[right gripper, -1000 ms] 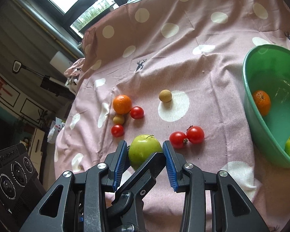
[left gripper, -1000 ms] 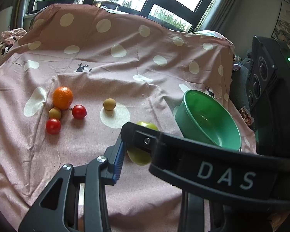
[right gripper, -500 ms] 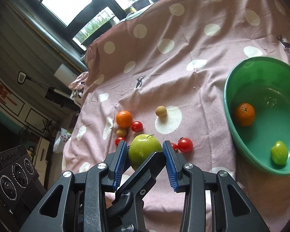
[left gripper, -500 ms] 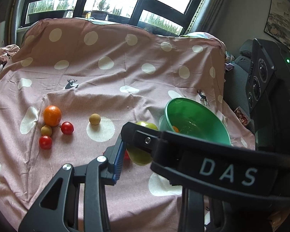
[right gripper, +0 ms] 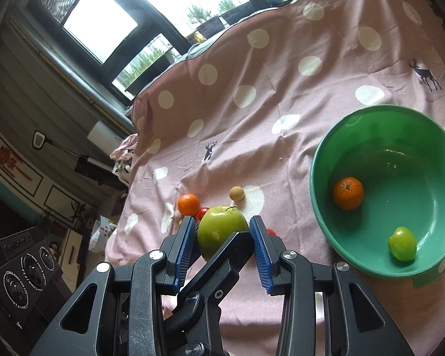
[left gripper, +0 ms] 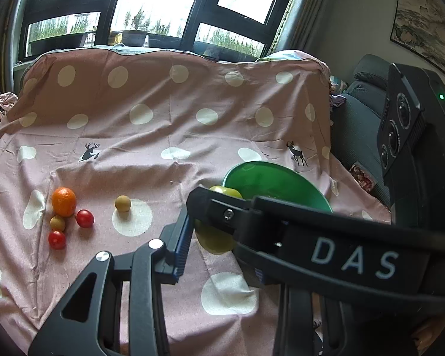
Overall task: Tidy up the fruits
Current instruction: 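Lift the green apple with the right tool and carry it over the bowl, then lower the apple into the bowl and open the right tool, then move the right tool back to the red tomato, then close the right tool on the red tomato, then carry the red tomato with the right tool over the green bowl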
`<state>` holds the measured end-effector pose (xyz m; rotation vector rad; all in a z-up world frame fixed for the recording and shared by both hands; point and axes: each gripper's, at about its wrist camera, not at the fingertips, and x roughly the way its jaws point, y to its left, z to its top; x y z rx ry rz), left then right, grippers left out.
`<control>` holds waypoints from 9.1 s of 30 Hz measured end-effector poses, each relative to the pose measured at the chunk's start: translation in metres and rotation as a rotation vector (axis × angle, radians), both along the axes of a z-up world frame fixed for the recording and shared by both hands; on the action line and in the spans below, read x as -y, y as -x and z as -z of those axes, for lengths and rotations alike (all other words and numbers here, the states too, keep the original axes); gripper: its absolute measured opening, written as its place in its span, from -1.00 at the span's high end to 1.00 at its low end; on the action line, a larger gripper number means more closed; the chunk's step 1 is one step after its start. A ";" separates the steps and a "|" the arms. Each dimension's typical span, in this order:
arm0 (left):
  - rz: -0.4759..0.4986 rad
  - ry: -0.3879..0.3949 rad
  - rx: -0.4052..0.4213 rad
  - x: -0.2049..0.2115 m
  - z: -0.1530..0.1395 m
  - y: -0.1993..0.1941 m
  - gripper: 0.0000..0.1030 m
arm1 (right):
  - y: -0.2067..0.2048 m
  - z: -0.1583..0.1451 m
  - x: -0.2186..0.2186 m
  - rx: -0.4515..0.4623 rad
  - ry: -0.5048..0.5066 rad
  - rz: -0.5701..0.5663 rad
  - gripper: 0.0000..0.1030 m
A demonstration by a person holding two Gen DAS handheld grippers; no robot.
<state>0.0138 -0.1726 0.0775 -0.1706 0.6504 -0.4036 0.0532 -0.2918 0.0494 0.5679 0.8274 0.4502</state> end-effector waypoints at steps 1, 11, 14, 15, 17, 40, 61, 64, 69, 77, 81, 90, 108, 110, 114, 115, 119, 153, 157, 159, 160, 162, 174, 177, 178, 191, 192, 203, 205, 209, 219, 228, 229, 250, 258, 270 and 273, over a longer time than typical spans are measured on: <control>0.003 -0.002 0.002 0.002 -0.001 0.000 0.34 | 0.000 -0.001 0.003 0.002 -0.005 0.004 0.18; 0.027 -0.027 0.022 0.020 -0.011 -0.001 0.34 | 0.005 -0.007 0.026 0.018 -0.046 0.038 0.18; 0.035 -0.035 0.028 0.027 -0.013 0.000 0.34 | 0.006 -0.008 0.032 0.022 -0.059 0.046 0.18; 0.039 -0.037 0.029 0.029 -0.013 0.000 0.34 | 0.007 -0.008 0.034 0.022 -0.064 0.051 0.18; 0.047 -0.039 0.030 0.033 -0.014 -0.001 0.34 | 0.007 -0.008 0.040 0.023 -0.072 0.059 0.18; 0.168 -0.076 0.024 0.101 -0.012 -0.020 0.33 | 0.005 0.007 0.108 -0.004 -0.143 0.183 0.18; 0.202 -0.102 -0.039 0.134 0.010 -0.039 0.33 | -0.008 0.035 0.139 -0.075 -0.162 0.215 0.18; 0.205 -0.099 -0.054 0.136 0.014 -0.041 0.33 | -0.012 0.041 0.142 -0.094 -0.175 0.216 0.18; 0.210 -0.097 -0.072 0.140 0.018 -0.044 0.33 | -0.013 0.046 0.147 -0.113 -0.183 0.229 0.18; 0.213 -0.090 -0.105 0.142 0.026 -0.049 0.33 | -0.018 0.054 0.150 -0.141 -0.180 0.227 0.18; 0.214 -0.087 -0.120 0.143 0.029 -0.052 0.33 | -0.020 0.057 0.151 -0.154 -0.177 0.231 0.18; 0.214 -0.059 -0.169 0.141 0.039 -0.059 0.33 | -0.025 0.063 0.150 -0.188 -0.168 0.234 0.18; 0.207 -0.011 -0.238 0.130 0.049 -0.058 -0.04 | -0.029 0.072 0.149 -0.250 -0.125 0.277 0.00; 0.198 -0.015 -0.229 0.126 0.047 -0.057 -0.12 | -0.028 0.070 0.148 -0.244 -0.121 0.279 -0.01; 0.190 0.021 -0.218 0.110 0.042 -0.052 -0.37 | -0.025 0.064 0.147 -0.227 -0.068 0.314 -0.08; 0.185 0.027 -0.216 0.105 0.040 -0.051 -0.39 | -0.024 0.062 0.146 -0.223 -0.050 0.327 -0.08; 0.147 0.055 -0.189 0.082 0.030 -0.045 -0.46 | -0.021 0.055 0.145 -0.198 -0.036 0.346 -0.08; -0.281 0.055 -0.239 -0.150 0.058 -0.045 -0.58 | -0.036 0.037 -0.025 -0.050 0.158 -0.044 -0.37; -0.248 0.002 -0.227 -0.140 0.061 -0.051 -0.39 | -0.045 0.049 -0.036 -0.083 0.126 -0.087 0.12; -0.229 0.007 -0.249 -0.138 0.065 -0.056 -0.20 | -0.049 0.057 -0.040 -0.105 0.128 -0.090 0.31; -0.221 0.006 -0.262 -0.136 0.066 -0.059 -0.09 | -0.051 0.061 -0.042 -0.118 0.143 -0.086 0.33; -0.219 0.000 -0.277 -0.133 0.067 -0.067 0.09 | -0.053 0.069 -0.046 -0.135 0.180 -0.078 0.33; -0.186 -0.017 -0.308 -0.125 0.089 -0.071 0.12 | -0.066 0.096 -0.061 -0.172 0.325 -0.052 0.46; -0.177 -0.013 -0.308 -0.123 0.090 -0.069 0.12 | -0.065 0.096 -0.061 -0.172 0.325 -0.052 0.46; -0.169 -0.011 -0.311 -0.122 0.091 -0.069 0.12 | -0.065 0.096 -0.060 -0.172 0.324 -0.055 0.46; -0.088 -0.032 -0.331 -0.097 0.100 -0.065 0.12 | -0.062 0.099 -0.057 -0.195 0.271 -0.040 0.46; -0.082 -0.034 -0.336 -0.096 0.101 -0.064 0.12 | -0.061 0.097 -0.055 -0.190 0.260 -0.040 0.46; -0.060 -0.137 -0.381 -0.079 0.123 -0.061 0.26 | -0.055 0.079 -0.042 -0.142 0.213 -0.015 0.46; -0.076 -0.140 -0.363 -0.081 0.124 -0.062 0.49 | -0.055 0.078 -0.042 -0.140 0.211 -0.013 0.46; -0.090 -0.136 -0.361 -0.083 0.123 -0.062 0.49 | -0.054 0.079 -0.041 -0.145 0.209 -0.011 0.46; -0.104 -0.095 -0.288 -0.083 0.094 -0.050 0.50 | -0.048 0.065 -0.035 -0.108 0.200 0.001 0.46; -0.098 -0.028 -0.168 -0.082 0.049 -0.026 0.50 | -0.033 0.038 -0.026 -0.035 0.188 0.021 0.46; -0.098 -0.026 -0.157 -0.080 0.044 -0.025 0.49 | -0.031 0.033 -0.025 -0.023 0.192 0.026 0.46; 0.008 0.019 -0.034 0.018 -0.023 -0.028 0.49 | 0.003 -0.018 0.071 0.108 0.158 0.284 0.46; 0.053 0.010 -0.060 0.054 -0.018 -0.035 0.49 | 0.010 -0.017 0.105 0.088 0.194 0.413 0.46; 0.115 0.009 -0.129 0.093 -0.004 -0.046 0.49 | 0.013 -0.009 0.141 0.062 0.190 0.478 0.46; 0.119 0.004 -0.141 0.099 -0.001 -0.048 0.49 | 0.012 -0.004 0.150 0.043 0.199 0.495 0.46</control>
